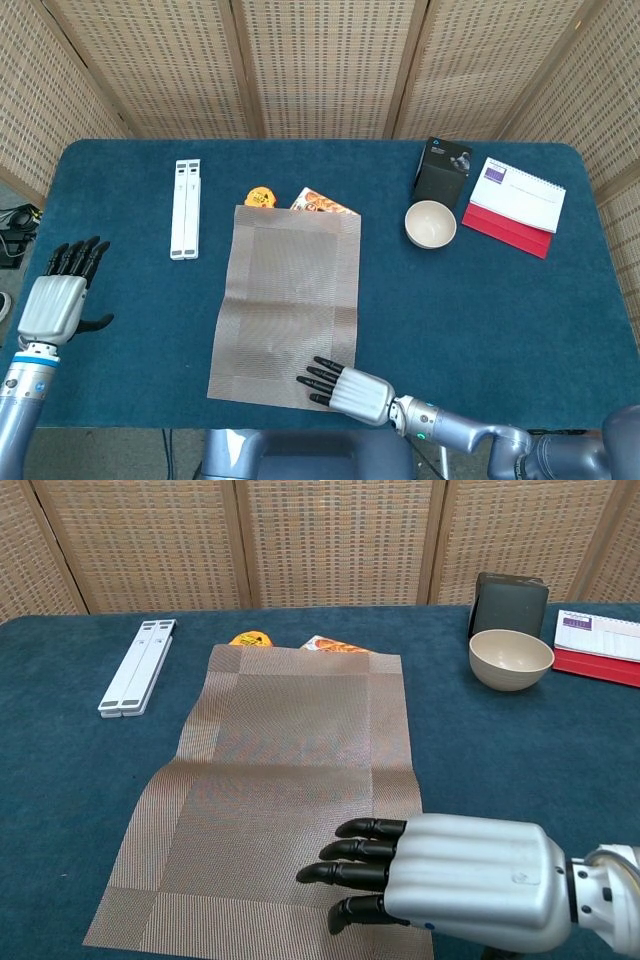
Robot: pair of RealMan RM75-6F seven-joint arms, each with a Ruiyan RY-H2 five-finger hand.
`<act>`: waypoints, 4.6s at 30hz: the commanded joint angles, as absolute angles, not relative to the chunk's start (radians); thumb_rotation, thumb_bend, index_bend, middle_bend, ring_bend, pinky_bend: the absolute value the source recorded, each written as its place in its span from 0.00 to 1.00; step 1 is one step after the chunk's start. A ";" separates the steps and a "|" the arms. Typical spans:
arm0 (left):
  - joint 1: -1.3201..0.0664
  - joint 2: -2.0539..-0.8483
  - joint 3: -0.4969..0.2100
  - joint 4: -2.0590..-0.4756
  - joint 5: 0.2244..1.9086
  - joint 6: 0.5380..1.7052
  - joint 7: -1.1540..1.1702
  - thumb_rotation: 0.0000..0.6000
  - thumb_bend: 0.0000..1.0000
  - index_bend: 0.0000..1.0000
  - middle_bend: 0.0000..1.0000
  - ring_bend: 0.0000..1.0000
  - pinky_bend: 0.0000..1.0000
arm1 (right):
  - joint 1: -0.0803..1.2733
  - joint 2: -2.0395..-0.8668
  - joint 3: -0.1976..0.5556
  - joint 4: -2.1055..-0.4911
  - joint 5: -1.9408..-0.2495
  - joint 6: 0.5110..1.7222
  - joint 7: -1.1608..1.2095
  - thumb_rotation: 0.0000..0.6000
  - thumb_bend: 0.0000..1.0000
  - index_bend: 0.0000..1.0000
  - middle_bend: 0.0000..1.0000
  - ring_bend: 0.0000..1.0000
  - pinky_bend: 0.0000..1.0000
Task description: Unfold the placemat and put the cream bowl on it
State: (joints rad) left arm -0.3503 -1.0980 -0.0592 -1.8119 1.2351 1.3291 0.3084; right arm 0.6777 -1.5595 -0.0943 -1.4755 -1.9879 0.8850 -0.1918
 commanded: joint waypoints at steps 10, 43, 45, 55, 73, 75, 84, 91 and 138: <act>-0.341 -1.100 -0.071 -1.812 1.243 1.324 0.308 1.00 0.00 0.00 0.00 0.00 0.00 | 0.709 -1.606 -0.103 -1.446 -1.950 0.888 -0.216 1.00 0.00 0.26 0.00 0.00 0.00; -0.329 -1.095 -0.090 -1.813 1.249 1.301 0.290 1.00 0.00 0.00 0.00 0.00 0.00 | 0.759 -1.653 -0.109 -1.401 -1.907 0.973 -0.183 1.00 0.71 0.45 0.00 0.00 0.00; -0.329 -1.095 -0.090 -1.813 1.251 1.299 0.290 1.00 0.00 0.00 0.00 0.00 0.00 | 0.760 -1.658 -0.115 -1.386 -1.917 0.991 -0.174 1.00 0.73 0.50 0.01 0.00 0.00; -0.327 -1.097 -0.093 -1.811 1.252 1.294 0.290 1.00 0.00 0.00 0.00 0.00 0.00 | 0.759 -1.668 -0.148 -1.323 -1.967 1.076 -0.136 1.00 0.74 0.65 0.06 0.00 0.00; -0.328 -1.106 -0.095 -1.814 1.247 1.287 0.312 1.00 0.00 0.00 0.00 0.00 0.00 | 0.841 -1.486 -0.171 -1.040 -2.103 1.153 -0.275 1.00 0.54 0.66 0.07 0.00 0.00; -0.328 -1.107 -0.095 -1.816 1.248 1.288 0.315 1.00 0.00 0.00 0.00 0.00 0.00 | 0.851 -1.478 -0.172 -0.993 -2.107 1.159 -0.271 1.00 0.52 0.67 0.07 0.00 0.00; -0.325 -1.111 -0.094 -1.820 1.248 1.291 0.325 1.00 0.00 0.00 0.00 0.00 0.00 | 0.924 -1.502 -0.188 -0.761 -2.142 1.142 -0.285 1.00 0.46 0.68 0.03 0.00 0.00; -0.325 -1.115 -0.092 -1.816 1.246 1.288 0.332 1.00 0.00 0.00 0.00 0.00 0.00 | 0.978 -1.541 -0.175 -0.665 -2.127 1.095 -0.307 1.00 0.32 0.66 0.00 0.00 0.00; -0.593 -1.459 0.084 -1.354 1.710 0.974 -0.002 1.00 0.00 0.00 0.00 0.00 0.00 | 0.241 -1.321 -0.022 -1.488 -1.509 1.544 -0.134 1.00 0.00 0.00 0.00 0.00 0.00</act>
State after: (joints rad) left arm -0.5872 -1.4478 0.0800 -1.3565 1.7124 0.9834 -0.0082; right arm 0.2477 -1.3128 -0.0271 -1.4979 -1.5008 1.5383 -0.1417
